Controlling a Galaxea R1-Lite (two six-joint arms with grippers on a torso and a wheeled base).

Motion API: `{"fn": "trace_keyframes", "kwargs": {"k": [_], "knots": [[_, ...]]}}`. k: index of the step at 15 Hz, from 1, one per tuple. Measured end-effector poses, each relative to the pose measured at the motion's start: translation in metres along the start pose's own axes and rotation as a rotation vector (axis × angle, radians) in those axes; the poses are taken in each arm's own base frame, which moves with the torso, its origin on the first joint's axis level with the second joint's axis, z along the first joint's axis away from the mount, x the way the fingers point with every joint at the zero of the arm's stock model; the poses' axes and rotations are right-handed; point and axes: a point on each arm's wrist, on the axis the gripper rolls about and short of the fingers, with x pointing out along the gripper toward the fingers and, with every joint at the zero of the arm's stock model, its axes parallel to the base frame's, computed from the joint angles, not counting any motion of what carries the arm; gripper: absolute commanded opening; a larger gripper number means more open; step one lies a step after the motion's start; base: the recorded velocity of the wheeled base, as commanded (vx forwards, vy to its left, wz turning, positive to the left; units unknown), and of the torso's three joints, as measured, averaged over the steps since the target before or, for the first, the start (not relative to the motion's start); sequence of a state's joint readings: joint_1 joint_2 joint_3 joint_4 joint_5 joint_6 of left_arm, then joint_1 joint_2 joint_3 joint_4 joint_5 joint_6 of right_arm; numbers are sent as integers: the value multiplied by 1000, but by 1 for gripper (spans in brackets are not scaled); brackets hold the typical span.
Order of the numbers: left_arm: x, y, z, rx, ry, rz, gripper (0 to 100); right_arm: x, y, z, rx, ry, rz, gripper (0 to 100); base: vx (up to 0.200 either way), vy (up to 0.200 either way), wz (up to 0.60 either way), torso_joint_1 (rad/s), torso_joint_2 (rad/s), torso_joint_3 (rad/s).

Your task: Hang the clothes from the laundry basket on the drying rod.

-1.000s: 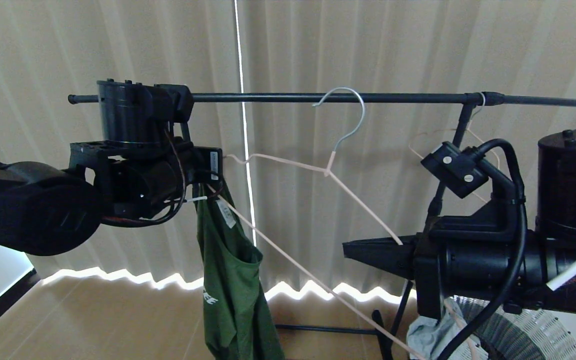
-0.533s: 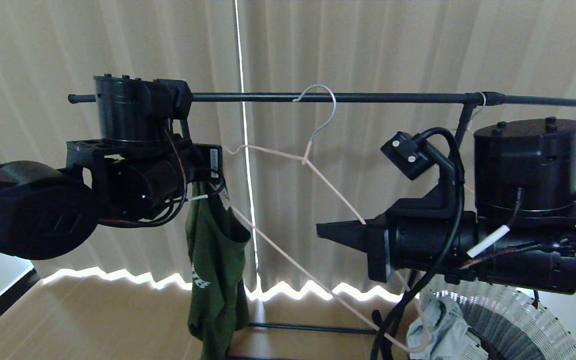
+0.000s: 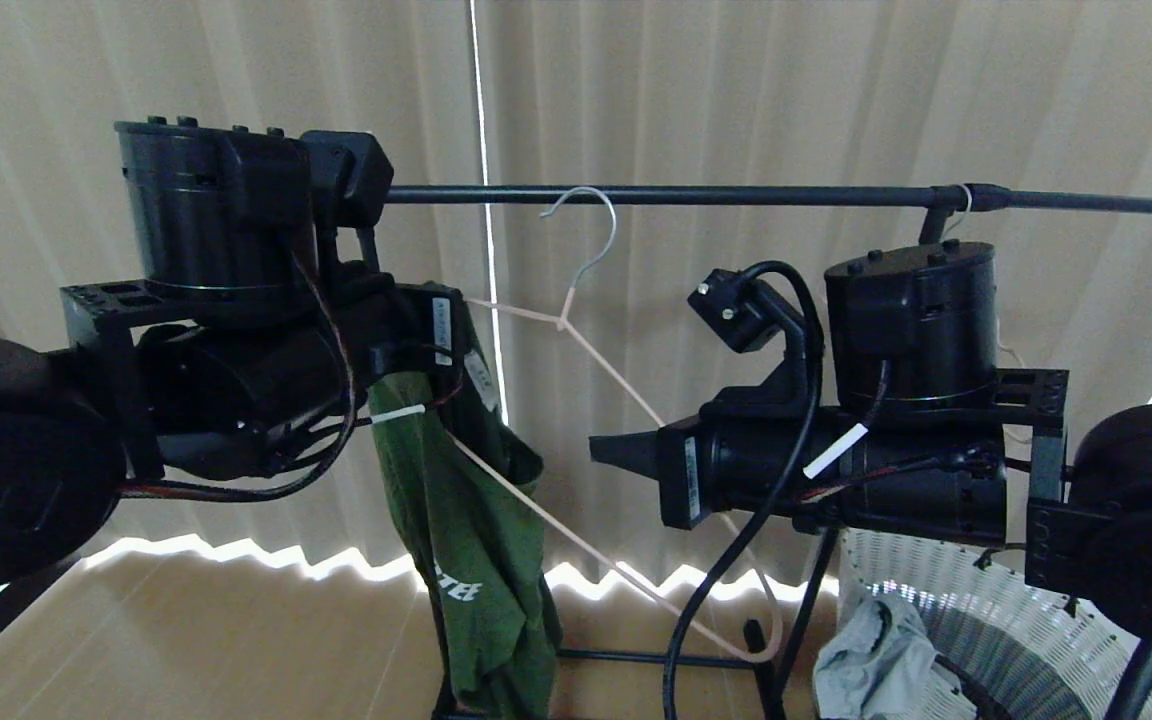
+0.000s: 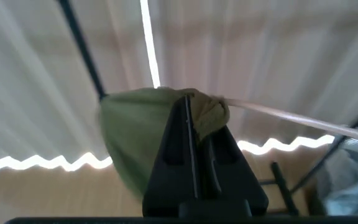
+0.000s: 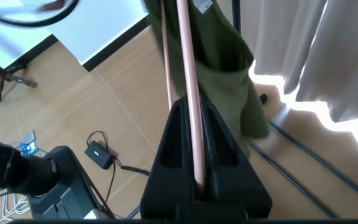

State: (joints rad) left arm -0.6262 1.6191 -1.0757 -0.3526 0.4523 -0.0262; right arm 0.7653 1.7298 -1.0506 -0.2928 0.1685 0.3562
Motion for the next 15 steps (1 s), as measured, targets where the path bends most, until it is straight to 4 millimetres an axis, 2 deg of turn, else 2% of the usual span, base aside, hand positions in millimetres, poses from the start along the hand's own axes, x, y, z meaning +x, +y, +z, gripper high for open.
{"fn": "trace_keyframes", "kwargs": {"k": [5, 12, 15], "knots": [[-17, -16, 7, 3, -26, -243, 0, 4, 0, 2, 0, -3, 0, 0, 0, 0, 0, 0, 0, 0], [-33, -13, 15, 44, -69, -434, 0, 1, -11, 10, -15, -49, -86, 0, 0, 0, 0, 0, 0, 0], [-41, -10, 5, 76, -52, -495, 0, -1, -18, 14, -119, -69, -114, 0, 0, 0, 0, 0, 0, 0]]}}
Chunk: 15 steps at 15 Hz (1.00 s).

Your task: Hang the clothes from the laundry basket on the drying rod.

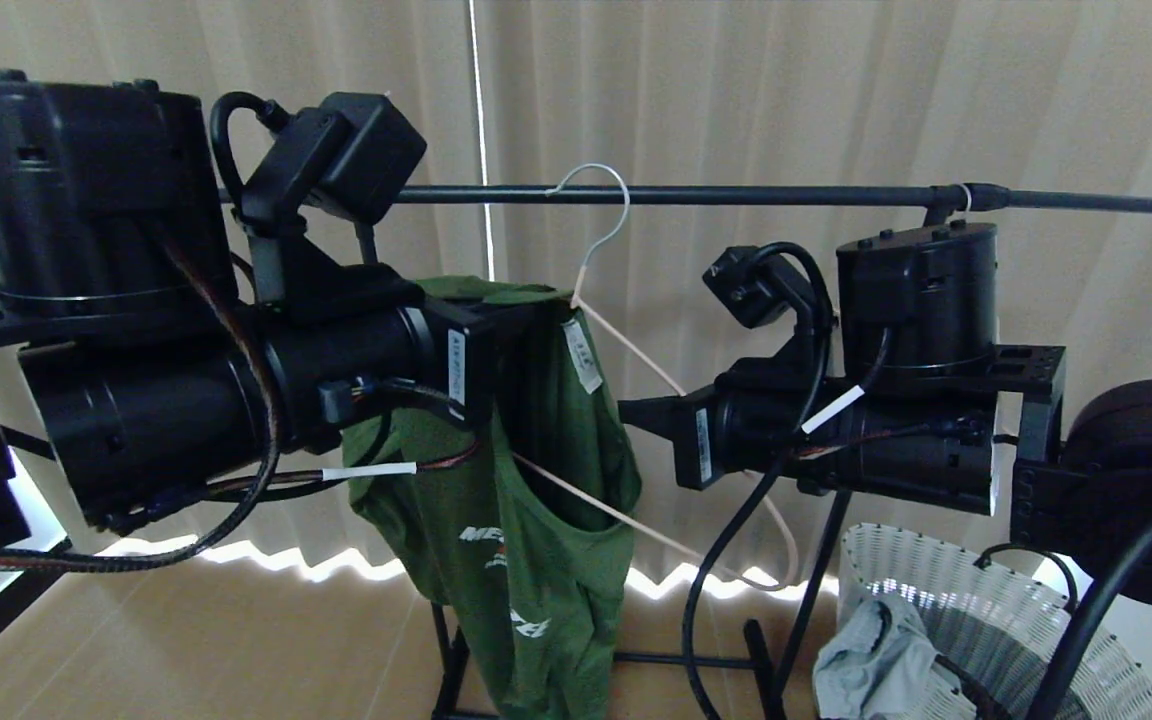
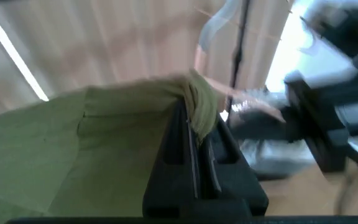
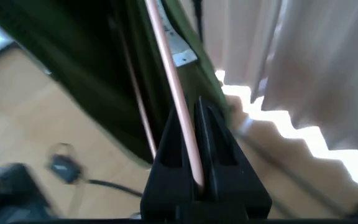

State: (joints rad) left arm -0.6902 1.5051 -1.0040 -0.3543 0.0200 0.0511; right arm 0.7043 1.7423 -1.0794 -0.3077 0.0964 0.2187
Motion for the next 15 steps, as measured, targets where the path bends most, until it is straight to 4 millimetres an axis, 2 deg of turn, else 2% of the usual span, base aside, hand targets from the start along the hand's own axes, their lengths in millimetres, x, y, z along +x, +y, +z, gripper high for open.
{"fn": "trace_keyframes", "kwargs": {"k": [6, 13, 14, 15], "knots": [[-8, -1, -12, 16, 33, -4, 0, -1, 0, 6, -13, -70, 5, 0, 0, 0, 0, 0, 0, 0], [-11, 0, -14, 14, 34, -1, 0, -6, 1, 9, -15, -84, 7, 0, 0, 0, 0, 0, 0, 0], [-11, 0, -14, 15, 35, -1, 100, -8, 1, 9, -15, -85, 7, 0, 0, 0, 0, 0, 0, 0], [-11, 0, -14, 16, 35, -1, 100, -10, 1, 9, -16, -87, 8, 0, 0, 0, 0, 0, 0, 0]]}}
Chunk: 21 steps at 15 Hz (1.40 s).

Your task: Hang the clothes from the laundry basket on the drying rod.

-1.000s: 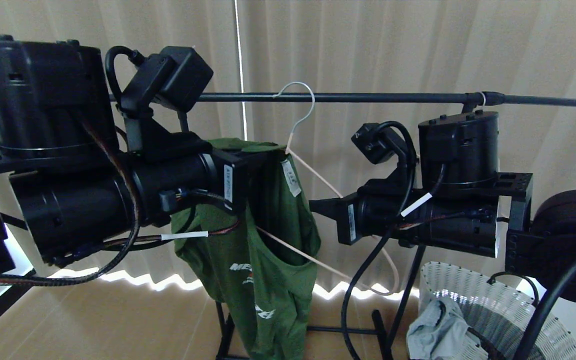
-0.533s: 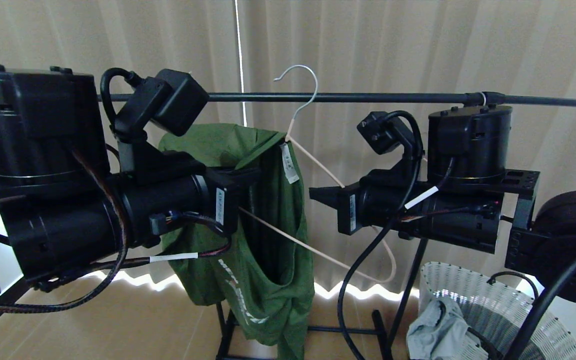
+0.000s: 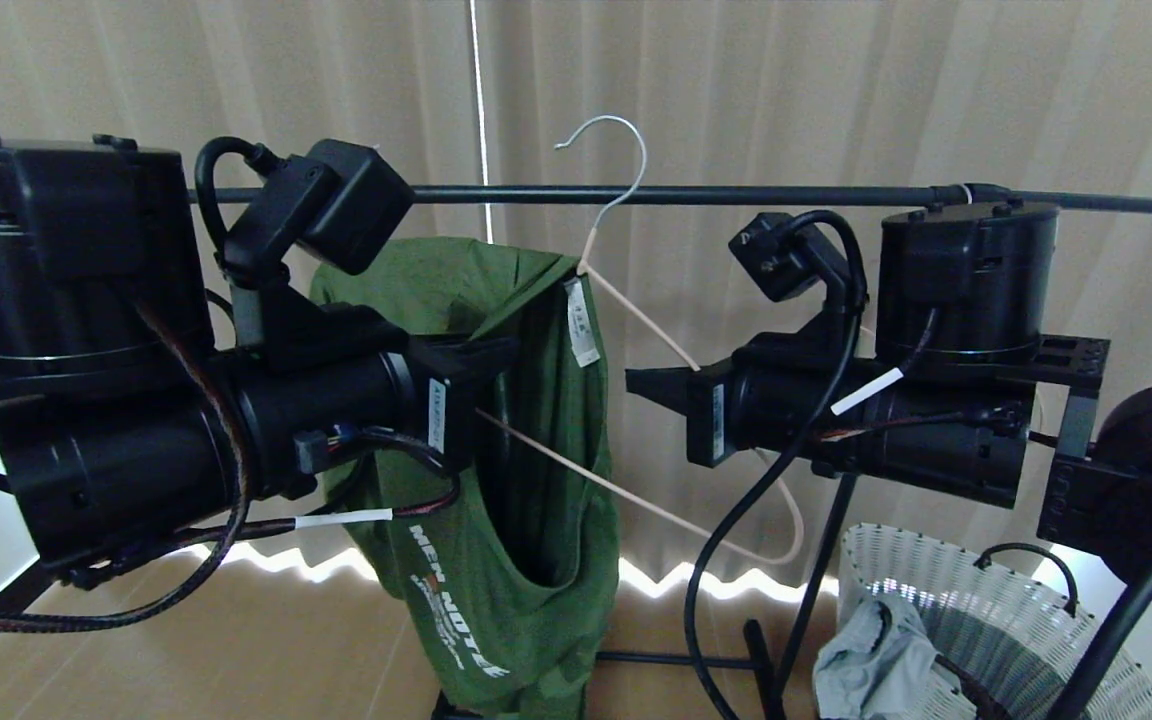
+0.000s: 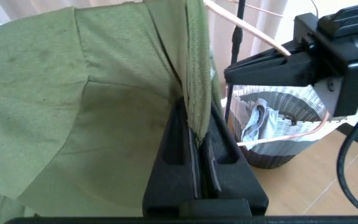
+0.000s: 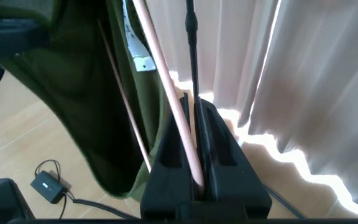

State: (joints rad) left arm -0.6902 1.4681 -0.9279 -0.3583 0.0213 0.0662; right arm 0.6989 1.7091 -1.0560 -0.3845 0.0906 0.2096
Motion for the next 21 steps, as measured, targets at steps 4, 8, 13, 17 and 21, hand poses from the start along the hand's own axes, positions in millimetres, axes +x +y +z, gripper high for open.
{"fn": "trace_keyframes", "kwargs": {"k": [4, 8, 13, 17, 21], "knots": [[-3, 0, -1, 42, 0, -1, 100, -9, 1, 3, -19, -16, 3, 0, 0, 0, 0, 0, 0, 0], [-11, 0, -7, 82, 11, -3, 100, -14, -6, 5, -38, -25, -20, 0, 0, 0, 0, 0, 0, 0], [-27, 5, -8, 139, -2, 21, 100, -27, -26, 2, -102, -21, -87, 0, 0, 0, 0, 0, 0, 0], [-35, 30, -13, 271, 22, 131, 100, -41, -51, -6, -160, 11, -164, 0, 0, 0, 0, 0, 0, 0], [-37, 45, -13, 378, 43, 195, 100, -47, -60, -19, -169, 60, -88, 0, 0, 0, 0, 0, 0, 0]]}}
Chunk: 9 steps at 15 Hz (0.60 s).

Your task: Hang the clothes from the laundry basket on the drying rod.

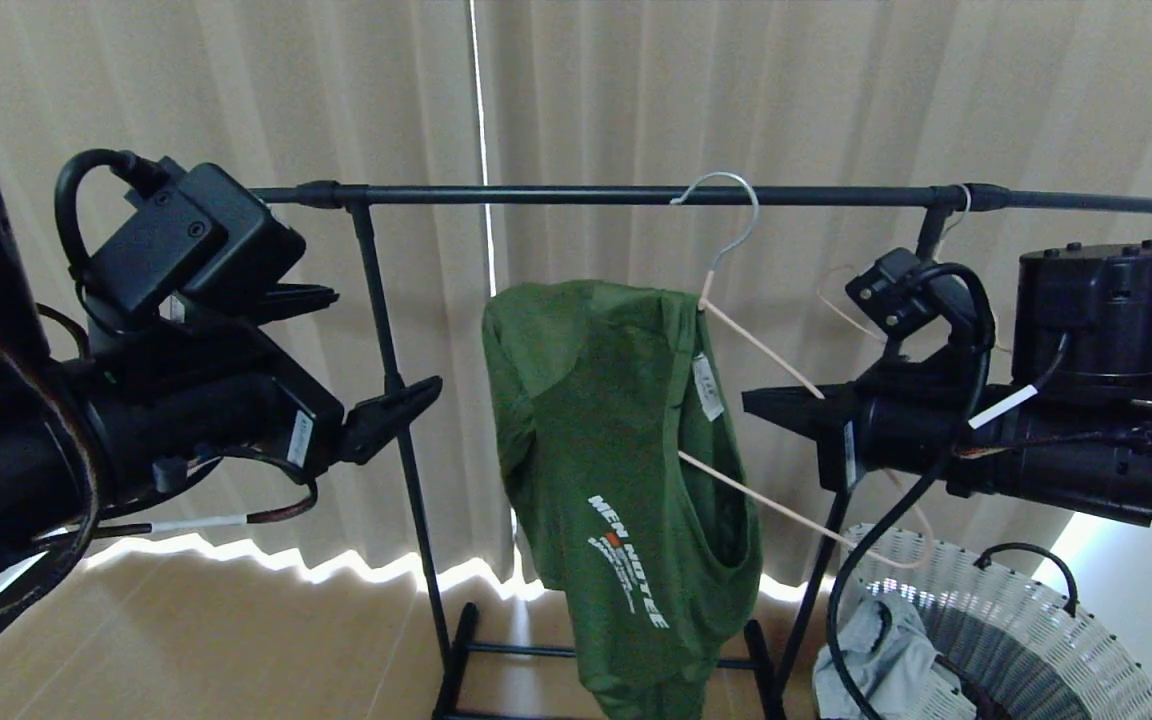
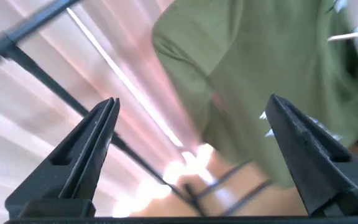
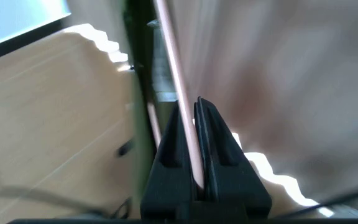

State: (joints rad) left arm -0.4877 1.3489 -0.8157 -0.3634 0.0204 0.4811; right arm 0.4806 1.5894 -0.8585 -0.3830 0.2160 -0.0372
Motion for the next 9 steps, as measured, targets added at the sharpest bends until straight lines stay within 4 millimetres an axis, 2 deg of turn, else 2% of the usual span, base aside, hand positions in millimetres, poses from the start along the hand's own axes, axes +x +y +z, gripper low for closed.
{"fn": "trace_keyframes", "kwargs": {"k": [5, 9], "knots": [[2, 12, 0, 152, 6, 34, 100, 0, 0, -3, -41, 11, 47, 0, 0, 0, 0, 0, 0, 0], [22, 12, 6, 271, -93, -117, 100, 2, 6, -2, -48, 3, 129, 0, 0, 0, 0, 0, 0, 0]]}}
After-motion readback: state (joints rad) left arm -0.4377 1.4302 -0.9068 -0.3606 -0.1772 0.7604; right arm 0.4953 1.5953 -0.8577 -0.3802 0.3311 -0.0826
